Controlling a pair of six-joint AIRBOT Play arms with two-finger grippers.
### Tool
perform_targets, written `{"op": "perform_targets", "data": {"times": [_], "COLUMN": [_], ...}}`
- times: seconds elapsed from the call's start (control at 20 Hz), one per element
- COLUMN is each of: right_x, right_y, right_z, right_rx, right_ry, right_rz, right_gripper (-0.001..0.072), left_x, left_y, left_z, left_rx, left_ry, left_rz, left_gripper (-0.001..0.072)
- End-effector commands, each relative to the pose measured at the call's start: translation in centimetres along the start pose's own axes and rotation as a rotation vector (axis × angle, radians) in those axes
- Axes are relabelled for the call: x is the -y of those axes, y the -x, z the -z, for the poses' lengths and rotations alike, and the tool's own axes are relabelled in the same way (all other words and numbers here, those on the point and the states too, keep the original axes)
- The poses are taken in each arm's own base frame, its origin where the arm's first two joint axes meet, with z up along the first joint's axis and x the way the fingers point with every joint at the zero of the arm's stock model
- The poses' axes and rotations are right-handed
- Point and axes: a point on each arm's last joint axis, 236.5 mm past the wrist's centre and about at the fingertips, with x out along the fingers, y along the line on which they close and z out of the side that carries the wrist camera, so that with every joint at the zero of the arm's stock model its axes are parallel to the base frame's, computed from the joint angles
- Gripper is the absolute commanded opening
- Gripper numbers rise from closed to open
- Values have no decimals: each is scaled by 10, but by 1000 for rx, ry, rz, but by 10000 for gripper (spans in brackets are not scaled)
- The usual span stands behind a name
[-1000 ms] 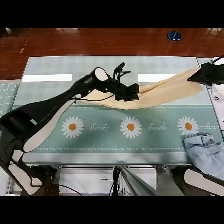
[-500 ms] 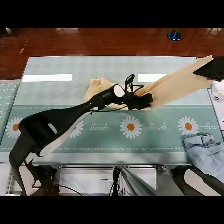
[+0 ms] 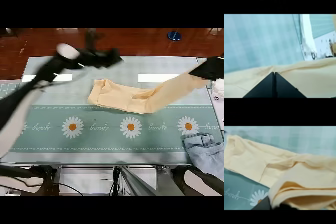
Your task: Fold the shirts.
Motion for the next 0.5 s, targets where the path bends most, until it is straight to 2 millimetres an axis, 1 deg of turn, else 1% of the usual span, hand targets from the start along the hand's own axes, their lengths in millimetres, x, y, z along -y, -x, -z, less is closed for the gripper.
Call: {"op": "perform_targets", "data": {"times": [0.0,0.05,0.1,0.2,0.3,0.35,0.4,0.45], "right_x": [-33,-48,-65,-96,-126,-141,-153,-164], "right_y": [-57,-76,-97,-137,-176,-195,-211,-227], "right_z": [-9,-15,-19,-17,-8,-3,0,3], "right_rx": [-32,-20,-10,-13,-22,-22,-14,-2], "right_ry": [35,37,39,44,62,61,56,47], "right_rz": [-47,-65,-84,-119,-148,-161,-169,-177], "right_gripper": [22,22,22,22,22,22,22,22], "left_x": [-14,-17,-19,-20,-19,-18,-16,-14], "left_y": [182,232,272,338,379,390,393,391], "left_z": [-70,-77,-79,-75,-70,-71,-70,-69], "left_rx": [119,159,193,248,299,323,329,324], "left_ry": [-188,-195,-202,-229,-244,-247,-252,-255], "left_rz": [-90,-132,-175,-268,-345,-369,-374,-370], "left_gripper": [27,27,28,28,28,28,29,28]}}
